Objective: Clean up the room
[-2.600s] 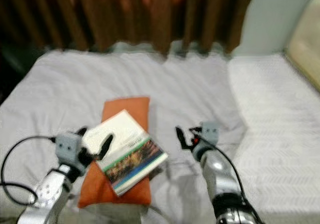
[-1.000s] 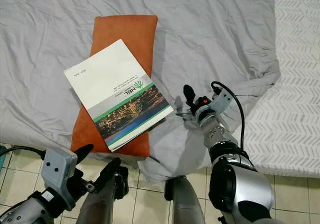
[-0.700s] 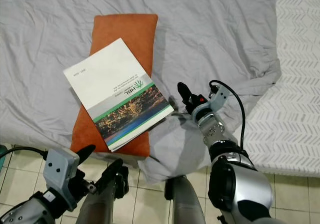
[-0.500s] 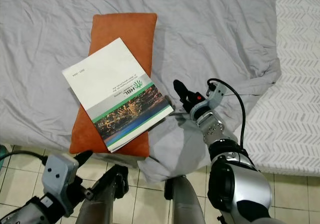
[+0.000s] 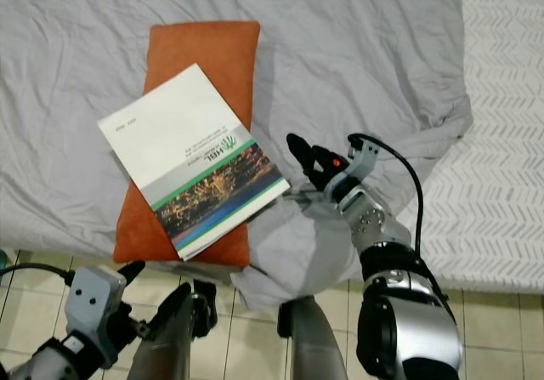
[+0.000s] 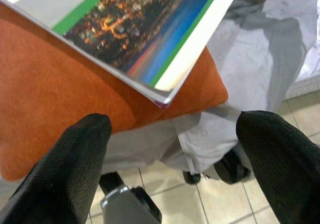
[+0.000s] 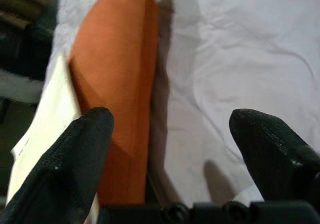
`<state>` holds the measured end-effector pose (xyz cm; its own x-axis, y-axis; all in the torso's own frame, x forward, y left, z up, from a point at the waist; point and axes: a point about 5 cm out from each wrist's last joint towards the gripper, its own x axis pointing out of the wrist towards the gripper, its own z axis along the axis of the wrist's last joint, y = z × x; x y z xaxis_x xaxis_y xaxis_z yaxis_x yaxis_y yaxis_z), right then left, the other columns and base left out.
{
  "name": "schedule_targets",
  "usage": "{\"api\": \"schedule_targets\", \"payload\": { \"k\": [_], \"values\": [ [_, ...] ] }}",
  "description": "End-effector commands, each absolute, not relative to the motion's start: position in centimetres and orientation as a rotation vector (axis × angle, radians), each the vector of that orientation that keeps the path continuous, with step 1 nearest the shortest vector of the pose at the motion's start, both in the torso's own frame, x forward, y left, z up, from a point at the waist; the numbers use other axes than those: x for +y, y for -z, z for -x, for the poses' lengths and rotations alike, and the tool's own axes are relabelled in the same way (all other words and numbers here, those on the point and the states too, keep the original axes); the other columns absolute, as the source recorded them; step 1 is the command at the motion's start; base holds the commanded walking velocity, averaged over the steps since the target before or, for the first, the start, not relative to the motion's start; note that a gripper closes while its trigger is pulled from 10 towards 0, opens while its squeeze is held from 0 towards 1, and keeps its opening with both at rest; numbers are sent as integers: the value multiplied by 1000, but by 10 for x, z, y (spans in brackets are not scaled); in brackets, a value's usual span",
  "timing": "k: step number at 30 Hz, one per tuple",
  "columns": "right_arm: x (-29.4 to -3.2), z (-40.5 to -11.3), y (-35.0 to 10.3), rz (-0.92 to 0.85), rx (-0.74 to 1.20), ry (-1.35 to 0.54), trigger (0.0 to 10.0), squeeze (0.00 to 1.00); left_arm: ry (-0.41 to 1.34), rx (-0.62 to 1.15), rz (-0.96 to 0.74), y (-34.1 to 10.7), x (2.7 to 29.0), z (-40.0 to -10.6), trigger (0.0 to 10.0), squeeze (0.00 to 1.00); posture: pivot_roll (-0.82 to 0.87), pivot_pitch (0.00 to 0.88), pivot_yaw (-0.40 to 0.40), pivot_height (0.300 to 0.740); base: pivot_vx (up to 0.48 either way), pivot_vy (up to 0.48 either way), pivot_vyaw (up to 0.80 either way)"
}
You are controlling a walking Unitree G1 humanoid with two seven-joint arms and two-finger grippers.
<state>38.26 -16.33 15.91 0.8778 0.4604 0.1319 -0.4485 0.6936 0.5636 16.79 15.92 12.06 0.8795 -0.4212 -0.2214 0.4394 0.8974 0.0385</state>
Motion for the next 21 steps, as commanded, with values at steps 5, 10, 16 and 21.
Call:
{"api": "schedule_targets", "payload": {
  "k": [5,10,16,21],
  "values": [
    [-161,-368,-137,-575,88,-546,10000,0,374,165,-274,-95,165,-175,10000,0,144,582,-39,740,0,0,0],
    [-160,-364,-133,-544,93,-550,10000,0,336,83,-341,-94,165,-188,10000,0,122,559,-54,740,0,0,0],
    [-154,-354,-133,-504,71,-579,10000,0,285,-92,-321,-100,155,-206,10000,0,75,542,-76,740,0,0,0],
    [-154,-350,-131,-520,82,-592,10000,0,260,-146,-257,-108,151,-208,10000,0,72,536,-81,740,0,0,0]
  ]
}}
